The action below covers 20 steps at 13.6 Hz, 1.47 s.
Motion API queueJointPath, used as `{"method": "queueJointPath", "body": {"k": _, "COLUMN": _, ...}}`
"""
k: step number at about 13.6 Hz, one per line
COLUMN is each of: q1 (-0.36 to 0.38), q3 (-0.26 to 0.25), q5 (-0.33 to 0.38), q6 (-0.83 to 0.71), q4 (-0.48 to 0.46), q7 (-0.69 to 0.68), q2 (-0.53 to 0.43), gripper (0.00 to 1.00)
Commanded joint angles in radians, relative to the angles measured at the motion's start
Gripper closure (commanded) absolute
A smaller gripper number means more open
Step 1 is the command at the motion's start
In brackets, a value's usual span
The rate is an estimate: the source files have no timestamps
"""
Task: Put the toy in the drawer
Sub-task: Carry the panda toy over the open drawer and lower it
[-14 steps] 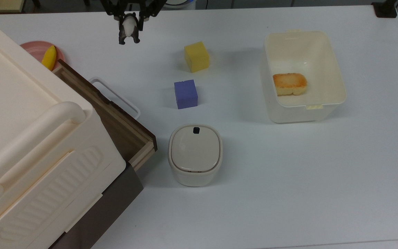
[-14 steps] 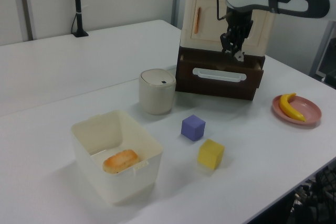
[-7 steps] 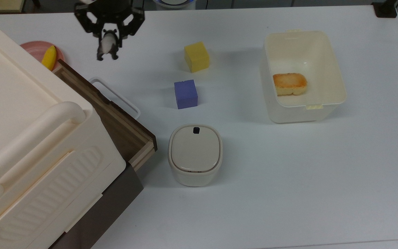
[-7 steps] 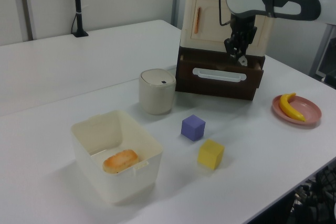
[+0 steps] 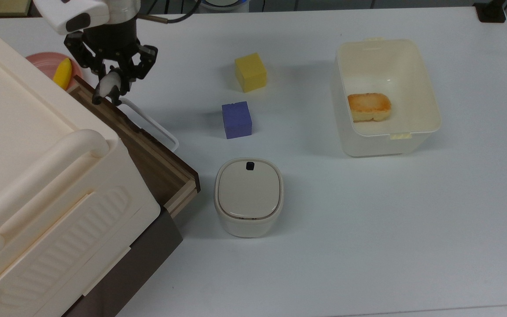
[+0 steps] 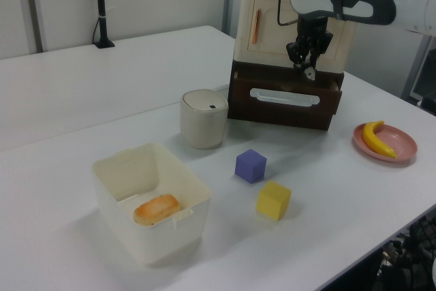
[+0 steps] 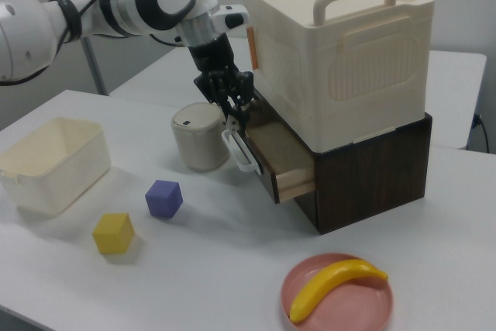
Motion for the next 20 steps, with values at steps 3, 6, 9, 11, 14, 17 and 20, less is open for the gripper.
{"method": "queueJointPath", "body": {"k": 3, "q1": 0.004, "q3": -0.07, "q5": -0.013, "q6": 0.084, "q4": 0.072, "q7": 0.031, "q2": 0.1, "gripper": 1.0}}
{"method": "queueJointPath", "body": {"k": 6, "q1": -0.024, "q3": -0.071, "q5": -0.013, "q6": 0.112, "q4": 0.069, "q7": 0.028, "q2": 0.128, "gripper": 1.0}}
{"method": "queueJointPath", "body": {"k": 9, "q1": -0.032, "q3": -0.07, "q5": -0.032, "q6": 0.11, "q4": 0.058, "q7": 0.025, "q2": 0.139, "gripper": 0.97}}
{"method": "queueJointPath", "body": {"k": 11, "q1": -0.032, "q3": -0.07, "q5": -0.032, "q6": 0.109, "q4": 0.058, "q7": 0.024, "q2": 0.139, "gripper": 0.61}}
{"method": "queueJointPath", "body": {"k": 14, "q1": -0.033, "q3": -0.07, "q5": -0.032, "q6": 0.103, "q4": 0.058, "q7": 0.021, "q2": 0.136, "gripper": 0.0}}
{"method": "queueJointPath", "body": {"k": 17, "q1": -0.033, "q3": -0.07, "q5": -0.03, "q6": 0.097, "q4": 0.058, "q7": 0.018, "q2": 0.134, "gripper": 0.0}}
{"method": "queueJointPath", "body": {"k": 20, "q1": -0.033, "q3": -0.07, "q5": -0.029, "q6": 0.097, "q4": 0.057, "q7": 0.019, "q2": 0.131, "gripper": 0.0}}
